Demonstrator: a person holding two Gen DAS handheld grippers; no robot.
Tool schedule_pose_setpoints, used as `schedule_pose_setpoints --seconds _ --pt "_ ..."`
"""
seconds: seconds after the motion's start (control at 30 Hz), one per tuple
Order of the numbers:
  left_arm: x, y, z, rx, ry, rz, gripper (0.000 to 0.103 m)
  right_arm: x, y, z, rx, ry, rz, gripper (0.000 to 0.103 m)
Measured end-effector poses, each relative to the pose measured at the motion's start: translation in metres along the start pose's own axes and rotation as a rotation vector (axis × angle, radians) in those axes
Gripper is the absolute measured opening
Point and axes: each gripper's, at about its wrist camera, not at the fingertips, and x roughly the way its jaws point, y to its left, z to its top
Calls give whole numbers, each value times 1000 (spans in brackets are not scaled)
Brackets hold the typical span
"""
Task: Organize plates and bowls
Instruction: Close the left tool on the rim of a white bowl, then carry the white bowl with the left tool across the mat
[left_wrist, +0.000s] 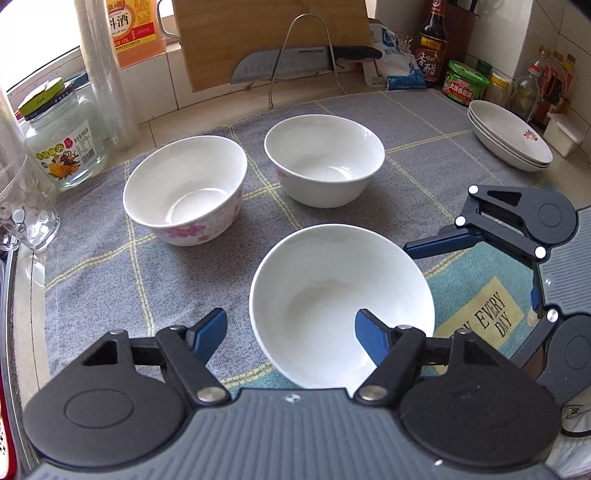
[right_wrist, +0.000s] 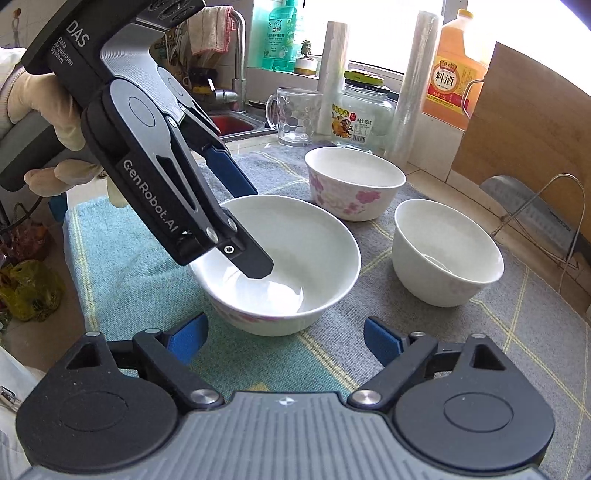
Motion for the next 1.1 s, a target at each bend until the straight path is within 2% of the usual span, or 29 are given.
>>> schedule_pose_setpoints --seconds 0.07,0.17,0.27,0.77,1.1 --pt "1 0 0 4 8 -15 60 0 1 2 0 -6 7 87" --pt "2 0 1 11 13 -31 53 0 2 4 -1 -20 8 83" --pt "2 2 1 13 16 -37 51 2 2 4 1 -22 23 76" --pt "7 8 6 5 36 -79 50 4 1 4 13 -31 32 77" --pt "0 -4 10 42 22 -78 50 -8 -4 4 51 -40 31 77"
